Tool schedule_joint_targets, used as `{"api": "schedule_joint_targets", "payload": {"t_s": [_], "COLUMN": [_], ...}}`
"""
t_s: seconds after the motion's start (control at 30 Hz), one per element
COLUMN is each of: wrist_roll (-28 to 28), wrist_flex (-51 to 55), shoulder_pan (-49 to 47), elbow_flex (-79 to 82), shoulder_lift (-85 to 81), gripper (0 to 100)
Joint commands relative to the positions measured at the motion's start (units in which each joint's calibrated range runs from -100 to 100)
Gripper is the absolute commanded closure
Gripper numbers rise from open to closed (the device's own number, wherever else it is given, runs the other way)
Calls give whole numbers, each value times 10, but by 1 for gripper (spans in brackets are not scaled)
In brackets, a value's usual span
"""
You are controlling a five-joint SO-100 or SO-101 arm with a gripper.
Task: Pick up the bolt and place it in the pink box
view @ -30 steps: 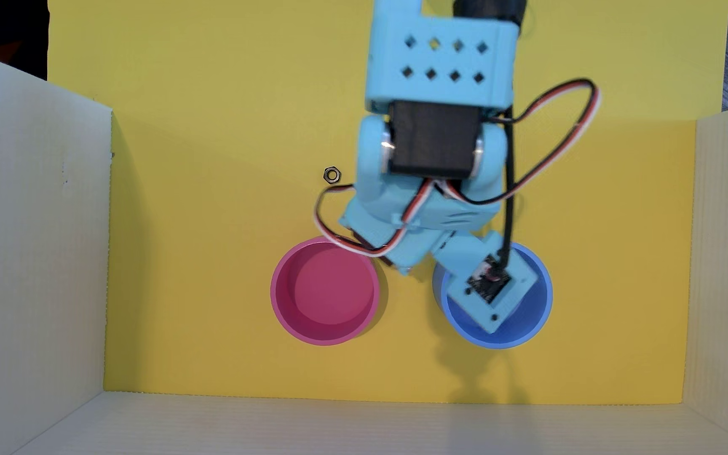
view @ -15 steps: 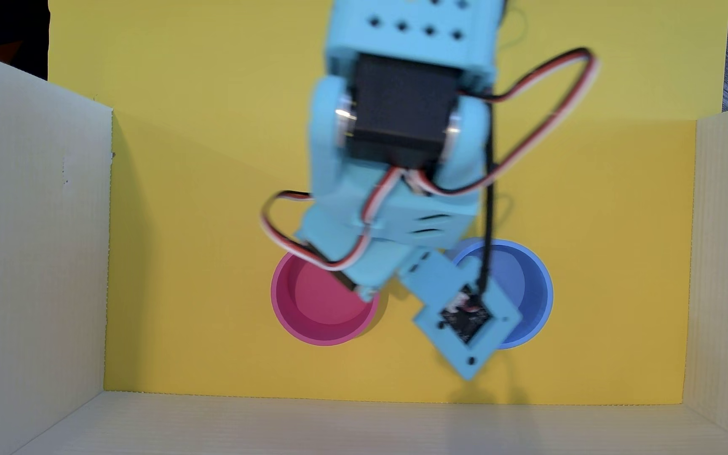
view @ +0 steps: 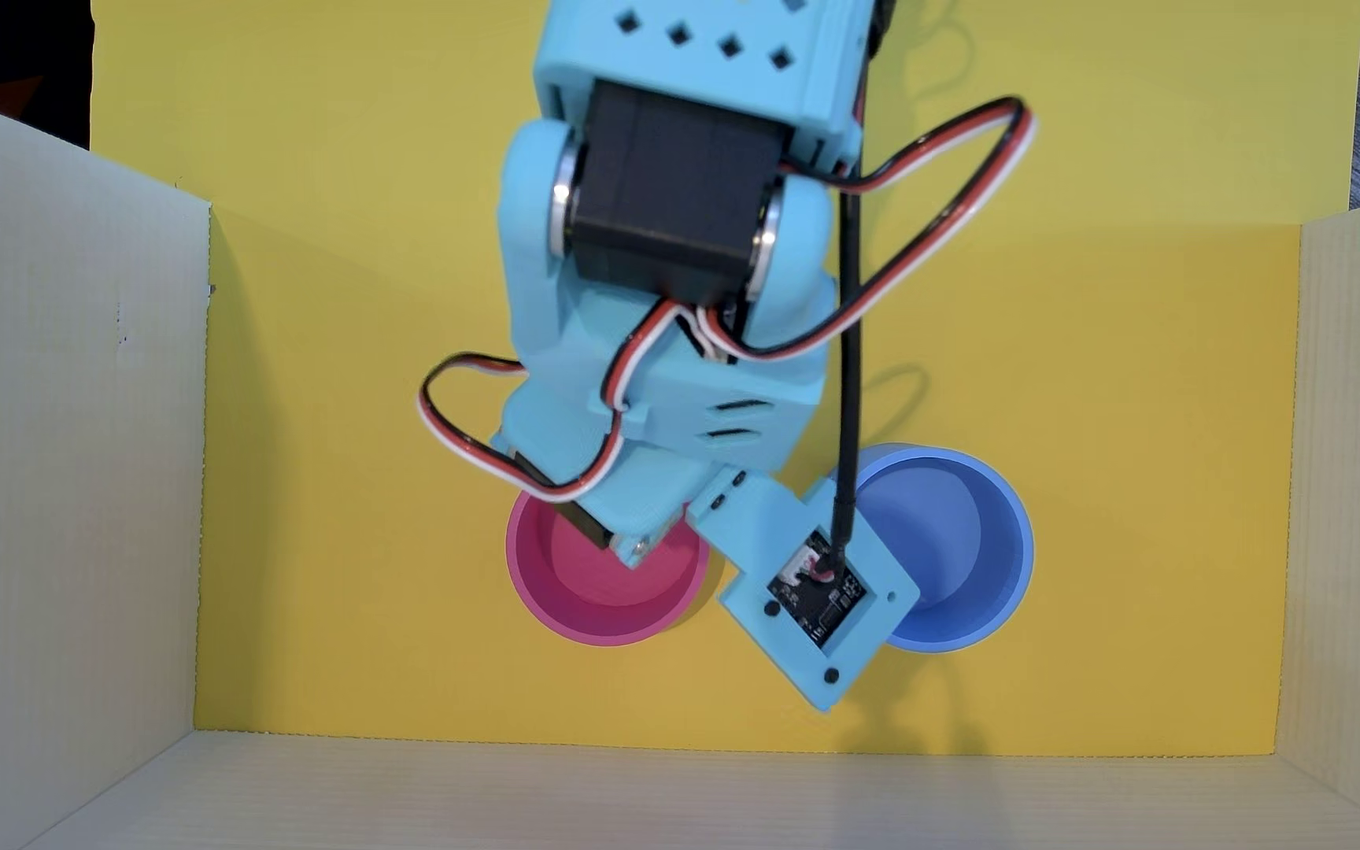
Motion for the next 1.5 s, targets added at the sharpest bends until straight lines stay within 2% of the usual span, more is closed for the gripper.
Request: {"api": "schedule_joint_targets", "payload": {"t_s": [0.0, 0.37, 0.53, 0.63, 0.7, 0.77, 0.8, 0.83, 1.03, 1.2, 1.47], "wrist_roll": [-1, -1, -1, -1, -1, -1, -1, -1, 5, 39, 42], "wrist_flex": [-14, -41, -41, -37, -35, -32, -31, -22, 56, 62, -125], "shoulder_pan": [4, 4, 4, 1, -3, -4, -4, -4, -17, -48, -50], "elbow_flex": [-30, -33, -31, -31, -31, -32, -32, -27, 2, 134, 456], "shoulder_lift": [17, 48, 48, 48, 48, 47, 46, 38, -58, -220, -566], "gripper": [99, 97, 81, 76, 82, 97, 100, 97, 99, 99, 99]}}
